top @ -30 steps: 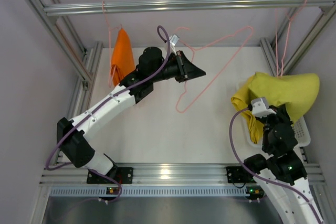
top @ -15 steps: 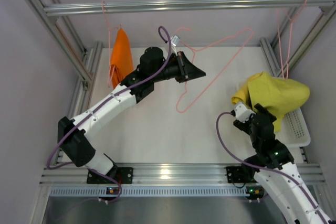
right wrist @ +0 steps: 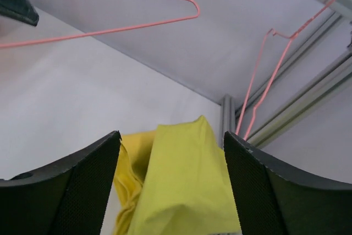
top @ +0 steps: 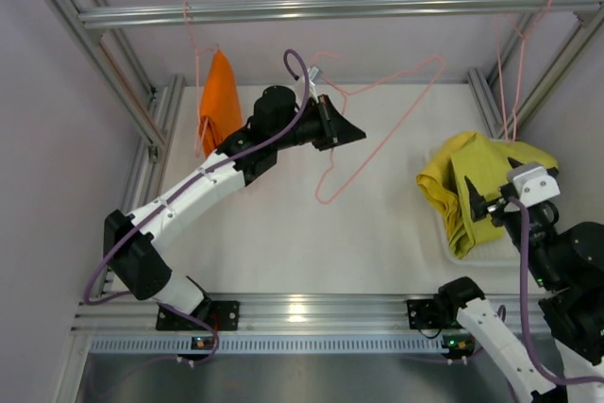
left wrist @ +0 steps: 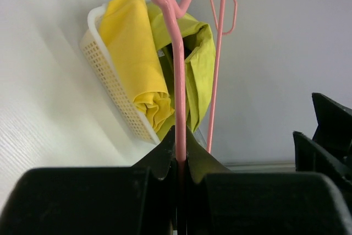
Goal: Remove the trousers from the hanger
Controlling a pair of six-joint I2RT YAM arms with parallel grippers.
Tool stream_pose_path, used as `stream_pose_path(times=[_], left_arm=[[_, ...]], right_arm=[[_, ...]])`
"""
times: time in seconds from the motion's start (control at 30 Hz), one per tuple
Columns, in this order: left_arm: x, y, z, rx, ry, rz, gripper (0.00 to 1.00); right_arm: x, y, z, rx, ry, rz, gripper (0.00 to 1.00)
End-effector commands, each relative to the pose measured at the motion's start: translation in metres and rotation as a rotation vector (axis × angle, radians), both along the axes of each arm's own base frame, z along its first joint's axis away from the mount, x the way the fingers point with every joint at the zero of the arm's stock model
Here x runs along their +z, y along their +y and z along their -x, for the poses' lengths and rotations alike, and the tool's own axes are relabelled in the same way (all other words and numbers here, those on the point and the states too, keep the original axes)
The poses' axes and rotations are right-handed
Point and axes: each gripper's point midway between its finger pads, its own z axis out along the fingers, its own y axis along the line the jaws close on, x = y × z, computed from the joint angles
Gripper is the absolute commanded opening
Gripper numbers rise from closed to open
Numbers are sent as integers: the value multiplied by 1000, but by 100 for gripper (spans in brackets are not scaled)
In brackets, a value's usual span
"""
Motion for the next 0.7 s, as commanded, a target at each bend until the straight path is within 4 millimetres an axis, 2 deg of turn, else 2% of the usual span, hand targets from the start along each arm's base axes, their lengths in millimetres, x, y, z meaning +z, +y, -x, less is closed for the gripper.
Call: stream_pose_path(times=[0.0,0.03,0.07,0.1,0.13,0.2,0.23,0.33,0.43,0.57,0.6,0.67], left_arm=[[28,8,3,33,-75,22,0],[25,8,4,34,-69,16,0],[24,9,5,33,-66,13,0],[24,9,5,34,-66,11,0],[26,10,5,35,-74,11,0],[29,10,5,34,-82,10,0],[30,10,4,35,-87,9,0],[32,8,3,30,-86,15,0],[27,3,0,22,-71,15,0],[29,3,-1,24,-71,22,0],[29,3,-3,27,-70,21,0],[29,3,-4,31,-68,13,0]], right_arm=[[-38,8,-32,-62,208,-62,72],[-43,2,-38,-114,216,-67,67],[-57,-4,-45,-165,238,-62,60],[-59,-18,-47,-251,228,-71,42],[-59,-23,-50,-291,214,-87,35],[-74,-40,-55,-405,247,-57,17],[-84,-45,-57,-441,270,-37,13],[-105,-51,-61,-489,323,18,10],[-141,-41,-73,-462,415,74,11],[-170,-38,-90,-435,498,113,15],[-184,-37,-99,-404,563,117,18],[-198,-42,-109,-387,635,135,24]])
